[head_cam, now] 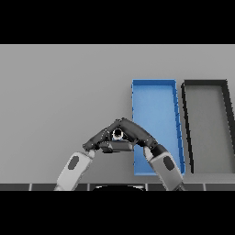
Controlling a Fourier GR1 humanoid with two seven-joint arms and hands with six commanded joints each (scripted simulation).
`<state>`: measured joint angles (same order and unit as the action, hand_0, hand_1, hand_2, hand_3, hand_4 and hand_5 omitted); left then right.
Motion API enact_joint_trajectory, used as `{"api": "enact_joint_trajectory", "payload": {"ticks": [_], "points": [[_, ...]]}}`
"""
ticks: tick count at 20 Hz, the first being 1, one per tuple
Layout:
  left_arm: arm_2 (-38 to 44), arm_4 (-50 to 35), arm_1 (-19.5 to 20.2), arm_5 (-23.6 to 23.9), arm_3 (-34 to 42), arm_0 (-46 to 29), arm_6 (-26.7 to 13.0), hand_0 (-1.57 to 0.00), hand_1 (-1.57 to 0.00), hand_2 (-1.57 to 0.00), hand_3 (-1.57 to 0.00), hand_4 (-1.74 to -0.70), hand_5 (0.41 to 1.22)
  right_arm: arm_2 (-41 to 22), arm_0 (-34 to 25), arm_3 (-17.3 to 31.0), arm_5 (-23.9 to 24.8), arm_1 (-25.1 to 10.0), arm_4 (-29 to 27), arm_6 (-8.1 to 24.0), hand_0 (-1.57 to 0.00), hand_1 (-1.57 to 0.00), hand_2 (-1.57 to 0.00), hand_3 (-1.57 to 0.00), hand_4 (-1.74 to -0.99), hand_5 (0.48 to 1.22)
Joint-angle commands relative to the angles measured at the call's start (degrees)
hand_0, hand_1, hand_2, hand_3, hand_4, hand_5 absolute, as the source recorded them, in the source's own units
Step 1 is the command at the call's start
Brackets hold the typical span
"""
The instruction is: Pick up the blue pipe and place it into the blue bin.
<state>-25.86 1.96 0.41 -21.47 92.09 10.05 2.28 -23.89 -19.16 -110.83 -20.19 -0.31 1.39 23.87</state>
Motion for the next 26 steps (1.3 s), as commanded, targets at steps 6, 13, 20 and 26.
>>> {"api": "enact_joint_trajectory", "payload": {"ticks": [6,13,20,26], "points": [[0.4,1.2,-0.9,0.3,-0.7,0.6,1.3,-1.57,-1.57,-1.56,-1.44,-1.73,1.221,-0.4,2.6,-1.4,-0.4,2.1,0.8,-0.8,-1.52,-1.52,-1.52,-1.5,-1.49,1.147],[0.6,4.0,0.5,-0.7,0.4,0.0,1.8,-0.94,-0.88,-0.85,-0.67,-1.41,1.221,0.1,3.5,-1.3,-0.3,5.7,2.2,-0.4,-1.56,-1.56,-1.56,-1.56,-1.497,1.206],[1.5,5.1,0.9,-4.4,-0.7,0.2,-4.2,-0.2,-0.18,-0.18,-0.14,-1.03,0.848,0.3,3.6,-1.6,-0.6,8.1,5.2,-1.1,-1.57,-1.57,-1.57,-1.57,-1.499,1.218],[2.5,4.4,0.0,-3.4,-1.5,0.3,-6.9,-0.05,-0.05,-0.05,-0.04,-0.97,0.578,1.5,4.6,-1.1,-2.0,8.5,6.3,-3.6,-1.57,-1.57,-1.57,-1.57,-1.499,1.22]]}}
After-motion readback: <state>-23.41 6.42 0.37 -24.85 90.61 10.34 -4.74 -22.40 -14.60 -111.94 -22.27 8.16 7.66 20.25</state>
